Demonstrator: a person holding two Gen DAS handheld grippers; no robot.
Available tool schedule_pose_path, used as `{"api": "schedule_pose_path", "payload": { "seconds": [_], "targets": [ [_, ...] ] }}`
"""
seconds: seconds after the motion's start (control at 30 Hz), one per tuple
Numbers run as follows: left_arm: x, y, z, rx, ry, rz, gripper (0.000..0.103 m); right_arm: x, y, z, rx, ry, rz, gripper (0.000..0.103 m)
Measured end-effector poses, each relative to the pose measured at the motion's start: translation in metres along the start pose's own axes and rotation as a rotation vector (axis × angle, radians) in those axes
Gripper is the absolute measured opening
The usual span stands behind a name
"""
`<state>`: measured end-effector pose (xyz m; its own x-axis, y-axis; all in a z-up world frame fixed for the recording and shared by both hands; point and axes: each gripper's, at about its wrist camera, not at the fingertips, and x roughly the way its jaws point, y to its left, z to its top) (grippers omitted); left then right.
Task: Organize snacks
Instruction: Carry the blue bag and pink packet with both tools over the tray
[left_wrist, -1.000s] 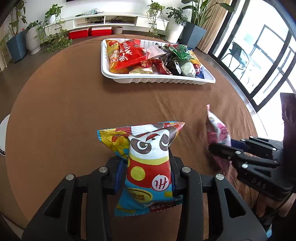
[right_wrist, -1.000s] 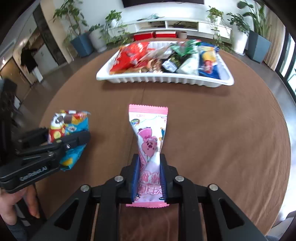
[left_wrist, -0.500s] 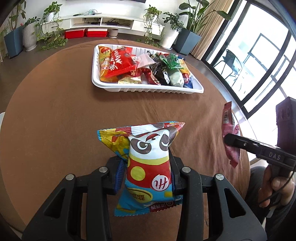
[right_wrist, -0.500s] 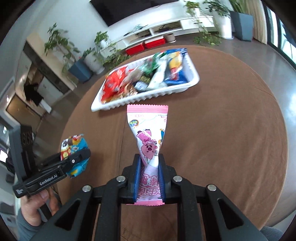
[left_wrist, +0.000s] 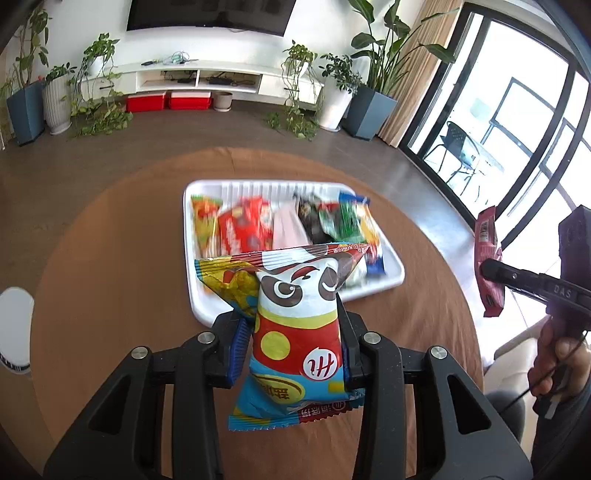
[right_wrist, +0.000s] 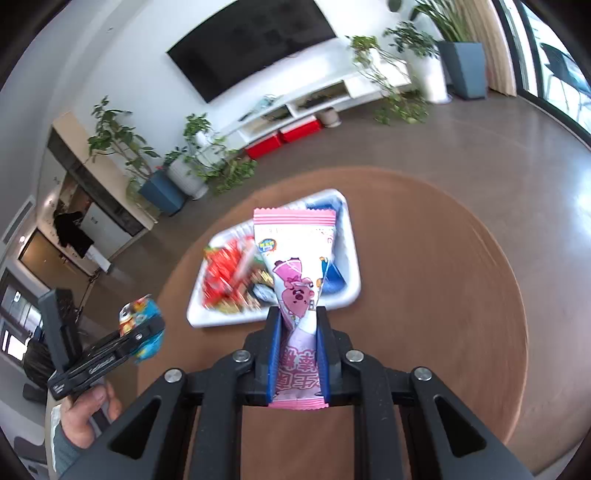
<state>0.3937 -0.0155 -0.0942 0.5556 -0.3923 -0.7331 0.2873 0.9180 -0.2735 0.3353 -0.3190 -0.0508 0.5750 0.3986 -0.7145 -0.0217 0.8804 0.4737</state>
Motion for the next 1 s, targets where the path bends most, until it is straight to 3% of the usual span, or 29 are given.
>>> {"api": "schedule_pose_path", "payload": {
  "seconds": [0.17,0.4,0.73,0.93,1.0],
  "targets": [
    [0.019,-0.006,0.046,0.034,0.004,0.007,0.035,0.027,0.030,0.042,-0.050,0.026,0.057,0.019],
    [0.071,-0.002,0.079,0.031,0.041,0.044,0.035,0.095,0.048,0.072,-0.061,0.121,0.076,0.019],
    [0.136,0.003,0.079,0.047,0.120,0.081,0.036,0.169,0.047,0.086,-0.055,0.220,0.043,0.019],
    [0.149,0.000,0.078,0.072,0.116,0.106,0.039,0.196,0.043,0.083,-0.057,0.264,0.012,0.019],
    [0.154,0.000,0.077,0.072,0.118,0.102,0.044,0.197,0.042,0.082,-0.050,0.260,0.012,0.021]
  ]
}}
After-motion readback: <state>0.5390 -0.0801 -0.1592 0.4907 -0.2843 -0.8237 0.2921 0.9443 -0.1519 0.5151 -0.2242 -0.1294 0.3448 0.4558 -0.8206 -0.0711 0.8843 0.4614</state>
